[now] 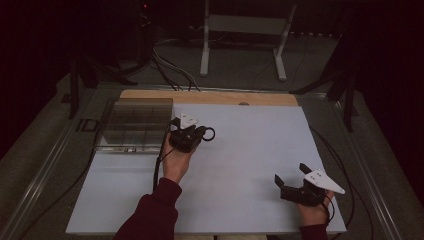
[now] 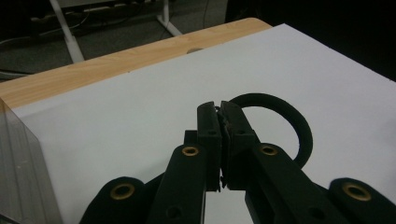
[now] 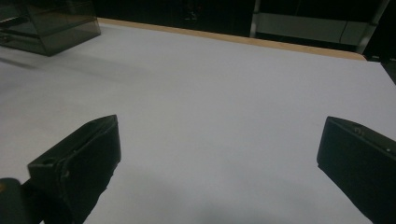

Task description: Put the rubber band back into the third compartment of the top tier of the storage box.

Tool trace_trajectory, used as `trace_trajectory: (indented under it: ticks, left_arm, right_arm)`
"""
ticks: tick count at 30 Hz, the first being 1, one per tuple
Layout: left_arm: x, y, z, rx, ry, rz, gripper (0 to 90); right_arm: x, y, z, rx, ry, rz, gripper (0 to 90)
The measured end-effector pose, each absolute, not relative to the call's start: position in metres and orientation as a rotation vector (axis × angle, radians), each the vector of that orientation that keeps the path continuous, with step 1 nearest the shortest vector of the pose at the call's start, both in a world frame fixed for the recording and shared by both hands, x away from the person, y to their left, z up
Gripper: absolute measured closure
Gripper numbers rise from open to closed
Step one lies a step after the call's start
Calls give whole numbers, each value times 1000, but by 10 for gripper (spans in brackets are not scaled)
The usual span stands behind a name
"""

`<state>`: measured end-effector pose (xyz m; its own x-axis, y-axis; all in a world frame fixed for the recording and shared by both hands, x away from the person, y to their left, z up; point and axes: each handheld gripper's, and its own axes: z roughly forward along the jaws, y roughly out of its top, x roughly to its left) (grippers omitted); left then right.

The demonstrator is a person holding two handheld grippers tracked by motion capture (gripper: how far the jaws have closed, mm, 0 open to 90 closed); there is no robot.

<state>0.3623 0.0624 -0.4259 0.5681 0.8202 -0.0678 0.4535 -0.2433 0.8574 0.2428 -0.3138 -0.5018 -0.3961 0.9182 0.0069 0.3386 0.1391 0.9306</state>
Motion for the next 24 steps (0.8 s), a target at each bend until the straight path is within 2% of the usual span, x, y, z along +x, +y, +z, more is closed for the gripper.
trace_trajectory:
  ticks: [24]
  left_arm:
    - [360, 78, -413, 1863, 1051, 538, 887]
  right_arm:
    - [243, -314, -502, 1210, 1823, 1248, 1]
